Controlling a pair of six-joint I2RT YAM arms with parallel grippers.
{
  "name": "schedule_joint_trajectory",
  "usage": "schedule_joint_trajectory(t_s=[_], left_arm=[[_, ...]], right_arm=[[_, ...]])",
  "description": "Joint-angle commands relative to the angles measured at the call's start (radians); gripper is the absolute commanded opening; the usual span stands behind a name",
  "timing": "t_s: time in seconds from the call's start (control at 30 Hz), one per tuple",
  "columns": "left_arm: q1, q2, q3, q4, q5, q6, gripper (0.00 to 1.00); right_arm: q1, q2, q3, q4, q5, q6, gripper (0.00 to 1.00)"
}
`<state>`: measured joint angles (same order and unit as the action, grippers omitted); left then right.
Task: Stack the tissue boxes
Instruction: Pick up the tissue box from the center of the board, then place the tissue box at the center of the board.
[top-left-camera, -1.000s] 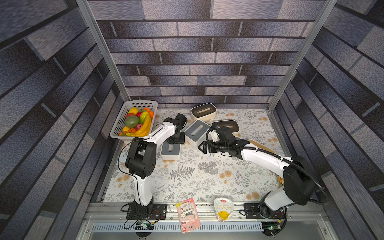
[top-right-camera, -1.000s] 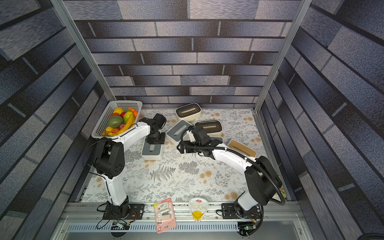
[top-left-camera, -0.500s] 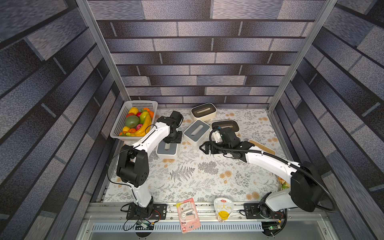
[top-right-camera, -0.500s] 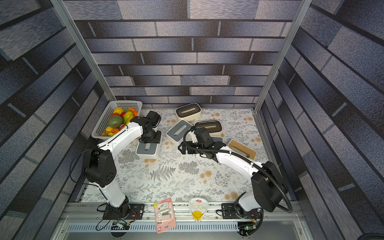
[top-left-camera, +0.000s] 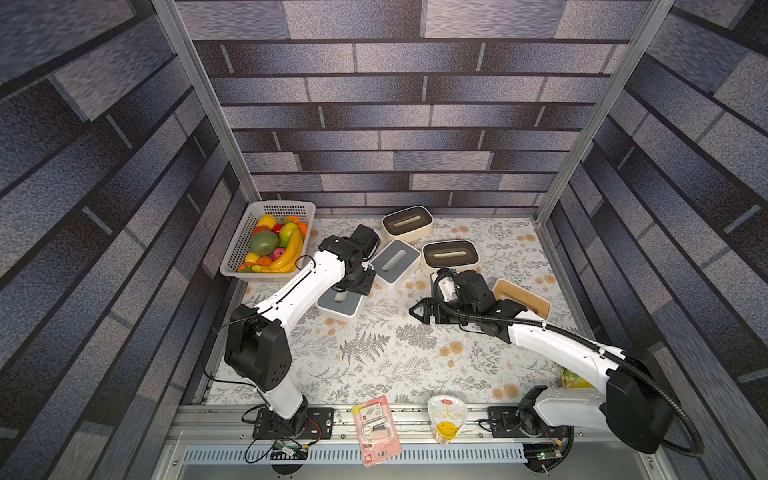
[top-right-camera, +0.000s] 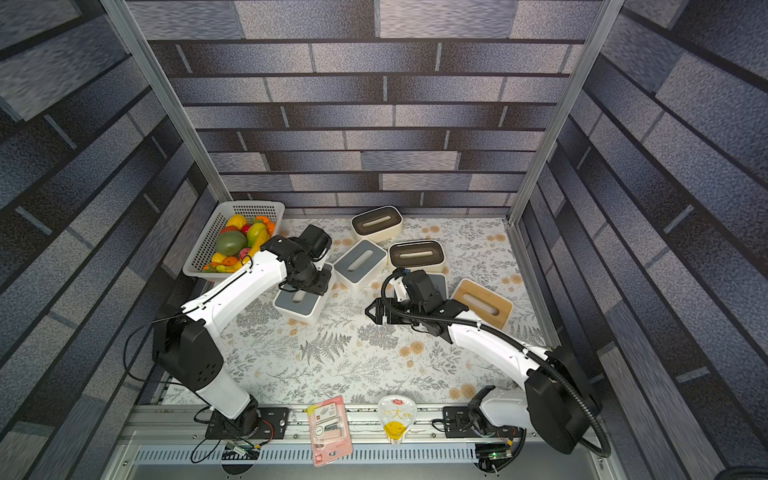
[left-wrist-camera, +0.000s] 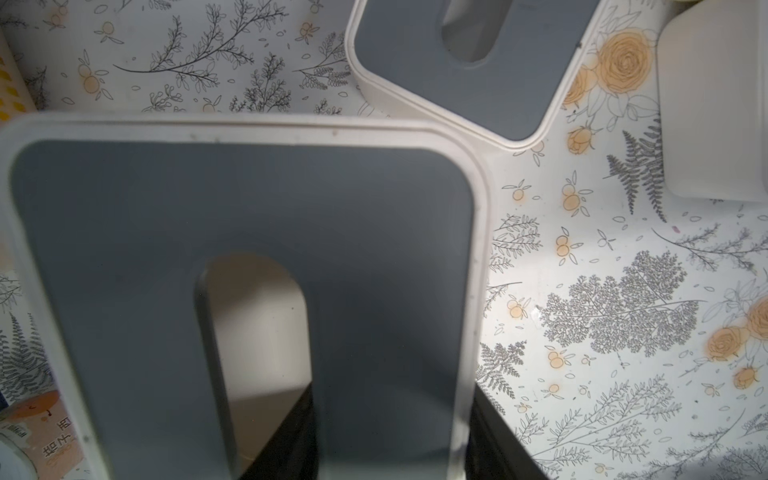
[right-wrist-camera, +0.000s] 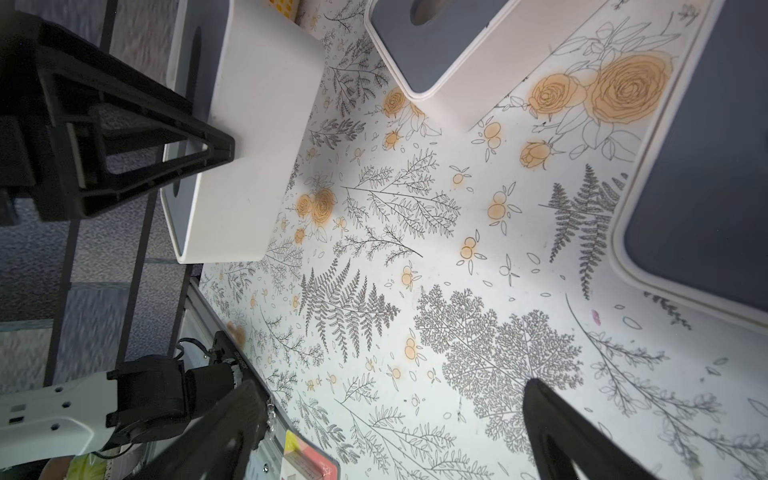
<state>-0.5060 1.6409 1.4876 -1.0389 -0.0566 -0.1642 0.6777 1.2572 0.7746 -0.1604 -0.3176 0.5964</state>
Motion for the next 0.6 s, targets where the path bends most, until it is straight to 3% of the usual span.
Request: schedule_joint_trajectory(t_s=[0.0,0.23,0.4,0.57], left_arm=[[-0.009,-0.069,0.028,-0.037,0.016,0.048,0.39],[-0.027,-0.117,0.075,-0.113,0.081,0.129,0.39],[-0.118,-0.19,-0.062,-0.044,0.067,0.322,0.41],[-0.189,-0.222,-0.133,-0.027,0.036,0.378,0.4]], right_arm=[[-0.006,-0.056,0.017,-0.074,-0.002,0.043,1.0],[-0.006,-0.171,-0.004,-0.186,-0.002,0.117,1.0],[-0.007,-0.292,-0.141,-0.163,-0.018,0.19,1.0],[-0.006,-0.392,-0.262,-0.167,0.008,0.184,1.0]])
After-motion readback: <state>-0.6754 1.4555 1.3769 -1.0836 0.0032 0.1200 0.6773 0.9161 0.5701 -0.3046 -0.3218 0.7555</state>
